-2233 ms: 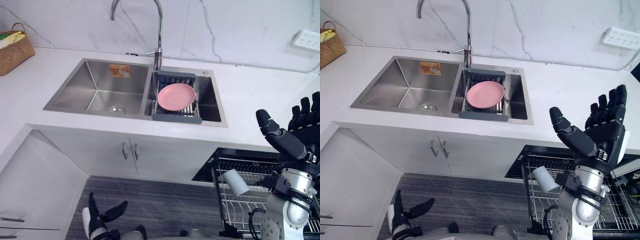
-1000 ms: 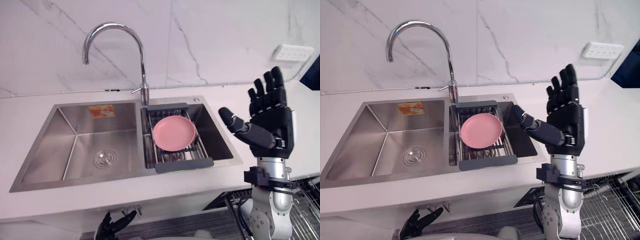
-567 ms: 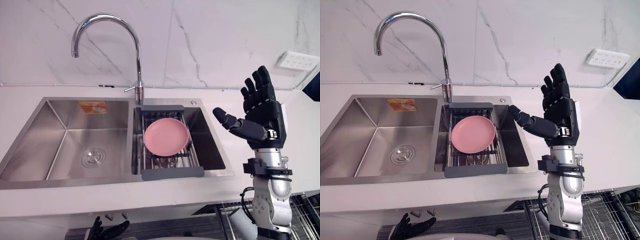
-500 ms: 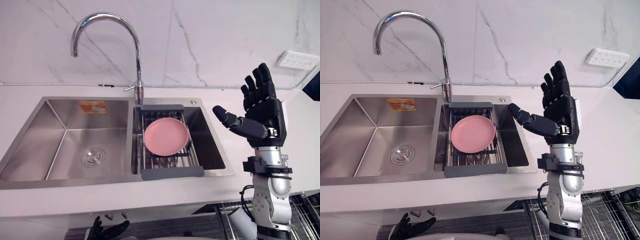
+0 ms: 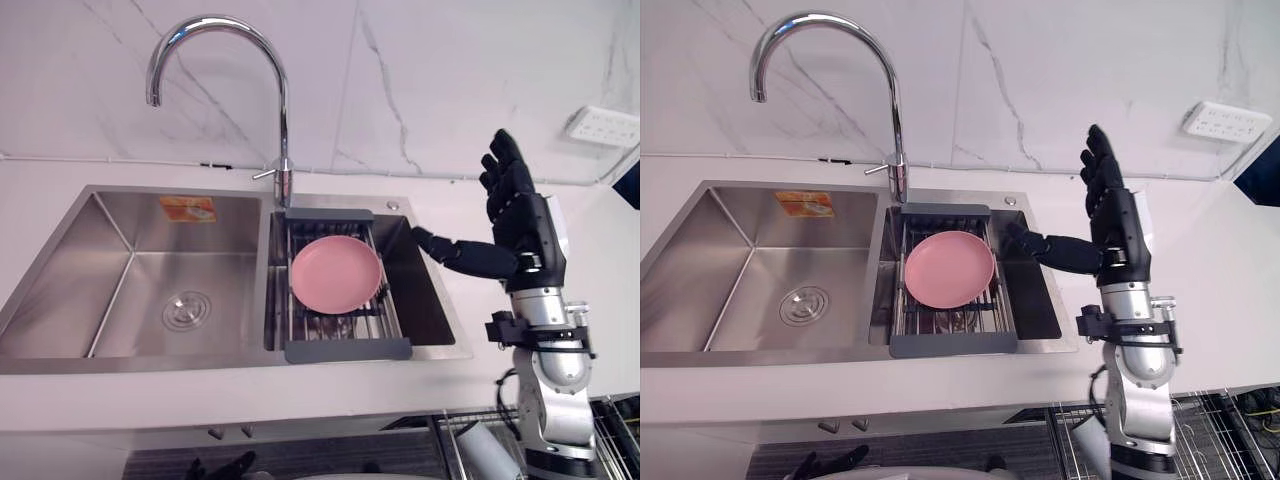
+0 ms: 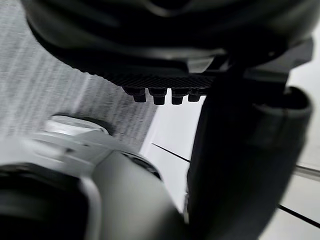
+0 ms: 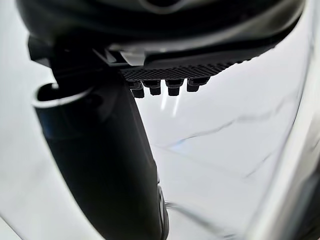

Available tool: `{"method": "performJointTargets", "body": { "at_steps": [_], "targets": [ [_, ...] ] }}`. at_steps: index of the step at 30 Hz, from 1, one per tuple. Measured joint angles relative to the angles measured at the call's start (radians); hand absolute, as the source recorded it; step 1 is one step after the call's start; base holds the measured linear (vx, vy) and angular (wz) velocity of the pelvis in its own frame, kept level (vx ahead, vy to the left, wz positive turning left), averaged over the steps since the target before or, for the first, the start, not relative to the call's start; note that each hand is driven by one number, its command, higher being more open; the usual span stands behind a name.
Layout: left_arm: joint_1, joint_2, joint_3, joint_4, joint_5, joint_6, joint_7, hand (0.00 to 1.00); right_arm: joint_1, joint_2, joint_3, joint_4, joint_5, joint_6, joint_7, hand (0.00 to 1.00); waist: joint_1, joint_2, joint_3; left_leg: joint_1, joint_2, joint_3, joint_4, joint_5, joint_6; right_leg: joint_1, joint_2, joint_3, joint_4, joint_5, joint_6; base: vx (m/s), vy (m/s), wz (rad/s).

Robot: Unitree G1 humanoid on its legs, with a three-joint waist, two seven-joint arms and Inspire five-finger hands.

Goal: Walk over to the sink, pick up the cup, carry it to the dishwasher, place the cup inside the dishwasher, then close the dishwasher door

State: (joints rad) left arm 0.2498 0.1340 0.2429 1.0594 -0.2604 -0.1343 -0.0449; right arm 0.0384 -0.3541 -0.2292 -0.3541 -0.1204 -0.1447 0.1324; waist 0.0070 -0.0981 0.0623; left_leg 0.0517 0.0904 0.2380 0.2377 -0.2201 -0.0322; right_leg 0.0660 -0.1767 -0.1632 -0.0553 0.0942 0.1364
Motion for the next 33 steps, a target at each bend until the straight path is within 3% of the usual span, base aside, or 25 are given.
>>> {"method": "performJointTargets", "body": {
  "at_steps": [4, 8, 15, 33],
  "targets": [
    [-0.003, 0.008, -0.005, 0.014, 0.006, 0.000, -0.005, 1.00, -0.001, -0.071, 0.010, -0.056, -0.194, 0.002, 0.062, 1.00, -0.015, -0.004, 0.003, 0.013, -0.003, 0.002, -0.030, 0.014, -0.003, 0.002, 0.000, -0.003, -0.004, 0.000, 0.000, -0.02, -0.026, 0.00],
    [-0.009, 0.013, -0.012, 0.024, 0.008, -0.001, -0.006, 1.00, 0.000, -0.126, 0.076, -0.077, -0.345, -0.035, 0.168, 1.00, -0.024, -0.004, 0.007, 0.021, -0.005, 0.002, -0.059, 0.028, -0.008, 0.004, 0.001, -0.007, -0.014, 0.001, 0.001, -0.04, -0.036, 0.01],
    [-0.030, 0.017, -0.018, 0.039, 0.025, -0.003, -0.007, 1.00, 0.009, -0.142, 0.218, -0.088, -0.497, -0.054, 0.267, 1.00, -0.024, -0.003, 0.025, 0.027, -0.007, -0.005, -0.097, 0.050, -0.012, 0.000, 0.004, -0.018, -0.020, 0.001, 0.001, -0.01, -0.031, 0.03],
    [-0.038, 0.032, -0.057, 0.037, 0.029, 0.012, -0.007, 1.00, 0.011, -0.141, 0.365, 0.001, -0.798, -0.077, 0.184, 1.00, -0.023, -0.001, 0.025, 0.026, -0.010, -0.028, -0.130, 0.069, -0.017, 0.000, 0.004, -0.065, -0.020, 0.000, 0.001, -0.02, -0.021, 0.04]
  ]
}}
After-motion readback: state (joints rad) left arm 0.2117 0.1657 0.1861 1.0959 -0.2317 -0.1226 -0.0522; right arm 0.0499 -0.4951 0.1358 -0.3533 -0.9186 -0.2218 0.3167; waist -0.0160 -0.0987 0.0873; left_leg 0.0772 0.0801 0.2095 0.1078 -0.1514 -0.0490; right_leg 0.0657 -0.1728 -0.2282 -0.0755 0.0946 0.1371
